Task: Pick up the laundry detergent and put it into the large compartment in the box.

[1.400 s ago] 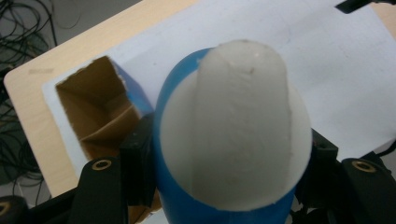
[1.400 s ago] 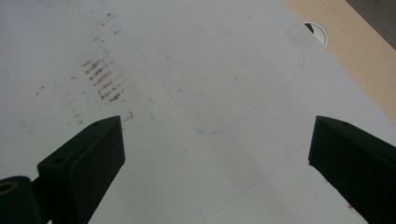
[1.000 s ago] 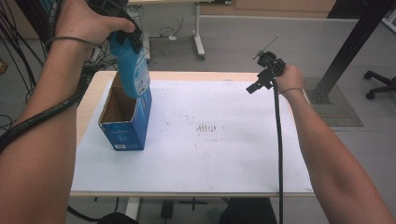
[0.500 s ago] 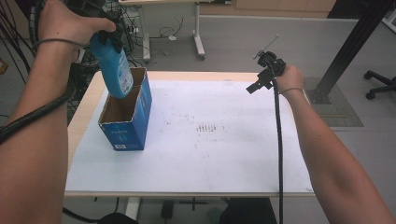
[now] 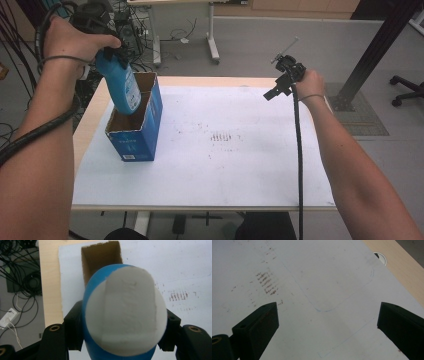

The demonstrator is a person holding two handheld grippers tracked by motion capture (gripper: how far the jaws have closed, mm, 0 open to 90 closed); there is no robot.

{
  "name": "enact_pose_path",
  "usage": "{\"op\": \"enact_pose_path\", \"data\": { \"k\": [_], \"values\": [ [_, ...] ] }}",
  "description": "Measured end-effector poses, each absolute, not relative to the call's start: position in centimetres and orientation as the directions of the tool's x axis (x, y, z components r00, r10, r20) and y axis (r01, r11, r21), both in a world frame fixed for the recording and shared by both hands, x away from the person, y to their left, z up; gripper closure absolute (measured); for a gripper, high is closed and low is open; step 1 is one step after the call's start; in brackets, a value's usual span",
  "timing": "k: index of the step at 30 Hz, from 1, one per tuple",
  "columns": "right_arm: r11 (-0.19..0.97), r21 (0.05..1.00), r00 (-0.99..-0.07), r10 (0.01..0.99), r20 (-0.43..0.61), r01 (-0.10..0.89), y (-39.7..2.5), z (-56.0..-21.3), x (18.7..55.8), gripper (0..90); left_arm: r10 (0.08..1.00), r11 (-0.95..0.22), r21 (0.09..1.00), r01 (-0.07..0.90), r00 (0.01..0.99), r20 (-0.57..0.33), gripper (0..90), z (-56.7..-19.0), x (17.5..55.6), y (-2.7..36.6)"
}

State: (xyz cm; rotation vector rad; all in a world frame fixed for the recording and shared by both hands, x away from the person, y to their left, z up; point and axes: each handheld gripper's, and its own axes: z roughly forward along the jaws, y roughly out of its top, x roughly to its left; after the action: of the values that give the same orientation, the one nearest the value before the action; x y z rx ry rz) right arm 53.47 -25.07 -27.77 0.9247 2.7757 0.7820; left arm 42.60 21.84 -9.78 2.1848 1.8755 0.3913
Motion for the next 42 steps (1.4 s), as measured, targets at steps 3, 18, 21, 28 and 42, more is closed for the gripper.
{"op": "enact_pose_path", "data": {
  "k": [3, 18, 21, 28, 42],
  "values": [
    [0.681, 0.506, -0.808, 0.587, 0.054, 0.529, -25.0, -27.8, 53.5, 3.4, 0.988, -0.152, 0.341, 0.928, 0.142, 0.054, 37.8, -10.3, 42.7, 21.9],
    [0.689, 0.497, -0.811, 0.583, 0.054, 0.528, -24.6, -28.0, 53.6, 3.5, 0.991, -0.132, 0.305, 0.943, 0.126, 0.037, 37.8, -14.3, 43.1, 23.1],
    [0.688, 0.495, -0.810, 0.584, 0.057, 0.531, -24.7, -28.0, 53.6, 3.5, 0.991, -0.131, 0.297, 0.946, 0.125, 0.039, 37.8, -15.2, 43.1, 23.2],
    [0.682, 0.503, -0.809, 0.584, 0.064, 0.532, -24.7, -28.1, 53.6, 3.4, 0.990, -0.138, 0.283, 0.949, 0.133, 0.039, 37.8, -16.8, 43.3, 23.0],
    [0.671, 0.514, -0.808, 0.584, 0.078, 0.535, -24.9, -28.1, 53.6, 3.4, 0.994, -0.112, 0.259, 0.959, 0.107, 0.030, 37.8, -19.8, 43.4, 23.7]
  ]
}}
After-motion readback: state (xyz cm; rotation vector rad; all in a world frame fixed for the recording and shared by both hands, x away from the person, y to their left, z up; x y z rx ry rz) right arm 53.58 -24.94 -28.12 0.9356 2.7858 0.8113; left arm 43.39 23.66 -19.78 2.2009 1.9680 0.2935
